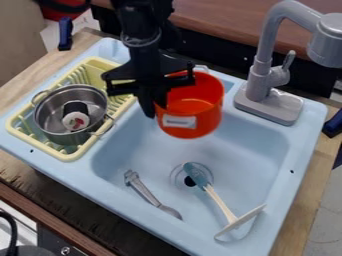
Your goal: Put the orange object at the right side of the sink
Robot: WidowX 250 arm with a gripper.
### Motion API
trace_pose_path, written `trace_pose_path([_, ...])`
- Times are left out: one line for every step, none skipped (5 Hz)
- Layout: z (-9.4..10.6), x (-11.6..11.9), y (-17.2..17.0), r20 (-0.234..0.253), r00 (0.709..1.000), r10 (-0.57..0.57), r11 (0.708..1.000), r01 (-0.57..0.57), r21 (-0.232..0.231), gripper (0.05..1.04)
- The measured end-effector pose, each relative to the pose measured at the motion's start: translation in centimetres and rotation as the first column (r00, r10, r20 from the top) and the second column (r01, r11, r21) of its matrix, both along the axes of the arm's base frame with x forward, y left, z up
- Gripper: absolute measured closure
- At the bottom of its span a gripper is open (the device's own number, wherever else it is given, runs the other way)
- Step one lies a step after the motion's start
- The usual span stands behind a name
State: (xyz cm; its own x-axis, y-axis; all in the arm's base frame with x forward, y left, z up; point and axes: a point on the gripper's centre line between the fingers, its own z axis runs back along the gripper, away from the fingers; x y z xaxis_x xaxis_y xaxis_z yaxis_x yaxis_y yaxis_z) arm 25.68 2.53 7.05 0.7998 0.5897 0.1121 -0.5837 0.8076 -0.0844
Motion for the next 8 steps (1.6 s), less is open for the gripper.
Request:
trace_pose_path([-0.3, -1.5, -2.4, -0.012, 0.997, 0.077, 0.997, -0.078, -0.024, 1.029])
trace_pose_path([-0.4, -1.6, -4.0, 0.002, 0.982, 0.189, 0.981, -0.189, -0.035, 1.029])
trace_pose_path([-0.8, -1.6, -5.1, 0.032, 0.962, 0.272, 0.962, -0.271, -0.032, 1.029])
trace_pose_path([-1.7, -1.3, -5.8, 0.028, 0.932, 0.360, 0.932, -0.359, -0.043, 1.029])
trace_pose_path([-3.0, -1.1, -6.3, 0.013, 0.920, 0.392, 0.920, -0.391, -0.034, 1.029])
trace_pose_path([-4.0, -1.0, -7.0, 0.011, 0.922, 0.388, 0.922, -0.387, -0.022, 1.029])
trace_pose_path([-4.4, -0.4, -7.5, 0.012, 0.925, 0.379, 0.925, -0.379, -0.012, 1.029])
trace_pose_path([-5.2, -0.3, -8.2, 0.000, 0.926, 0.377, 0.926, -0.377, 0.012, 1.029])
